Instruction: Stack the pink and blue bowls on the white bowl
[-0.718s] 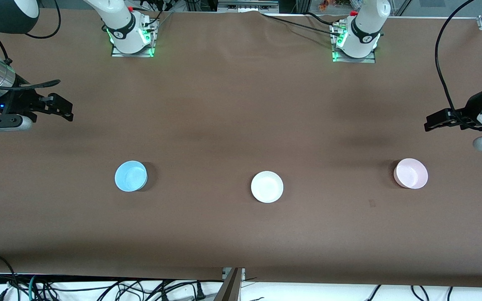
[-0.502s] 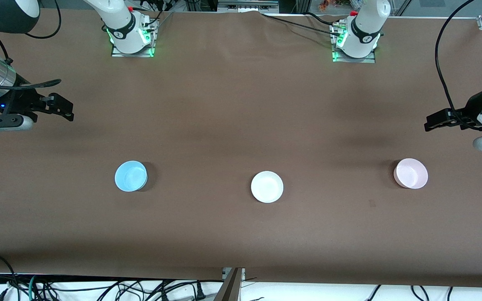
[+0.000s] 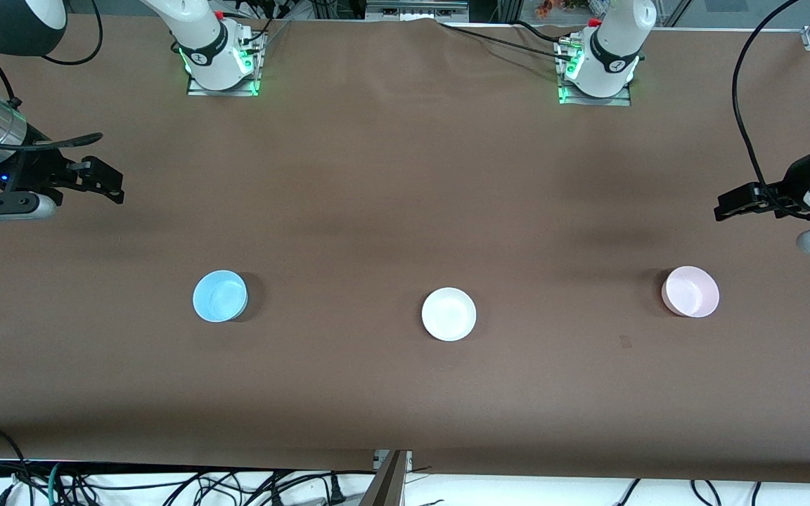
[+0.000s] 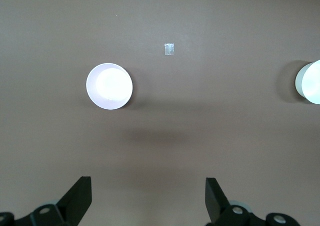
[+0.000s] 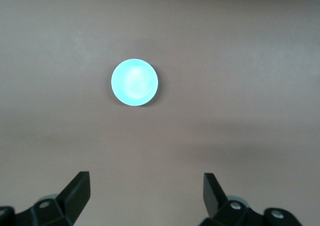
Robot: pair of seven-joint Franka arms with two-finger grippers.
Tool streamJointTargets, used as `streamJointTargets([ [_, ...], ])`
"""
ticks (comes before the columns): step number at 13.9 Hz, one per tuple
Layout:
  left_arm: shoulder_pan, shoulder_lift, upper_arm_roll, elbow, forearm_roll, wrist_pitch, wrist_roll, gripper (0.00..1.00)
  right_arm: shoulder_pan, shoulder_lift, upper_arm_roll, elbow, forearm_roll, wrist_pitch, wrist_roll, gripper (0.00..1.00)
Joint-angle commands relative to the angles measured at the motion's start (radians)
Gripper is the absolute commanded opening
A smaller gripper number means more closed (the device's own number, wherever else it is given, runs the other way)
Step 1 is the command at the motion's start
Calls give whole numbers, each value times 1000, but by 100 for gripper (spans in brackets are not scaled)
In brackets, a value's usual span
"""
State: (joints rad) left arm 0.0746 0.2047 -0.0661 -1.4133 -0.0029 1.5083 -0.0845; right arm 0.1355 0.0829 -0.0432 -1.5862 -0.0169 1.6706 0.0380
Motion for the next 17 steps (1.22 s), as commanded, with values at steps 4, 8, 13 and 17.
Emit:
streamJointTargets([
  [4,27,-2,23,-12,-2,0,6,100,1,-8,0,9,-5,-14,13,100],
  [8,117,82,37,-12,-6,16,118,100,1,-8,0,9,-5,-14,13,100],
  [13,142,203,192,-137,-161,246,377,100,-1,-6,-3,8,-5,-14,8,100],
  [17,155,272,207,-258,-230,473,425,100,-1,-6,-3,8,-5,-14,11,100],
])
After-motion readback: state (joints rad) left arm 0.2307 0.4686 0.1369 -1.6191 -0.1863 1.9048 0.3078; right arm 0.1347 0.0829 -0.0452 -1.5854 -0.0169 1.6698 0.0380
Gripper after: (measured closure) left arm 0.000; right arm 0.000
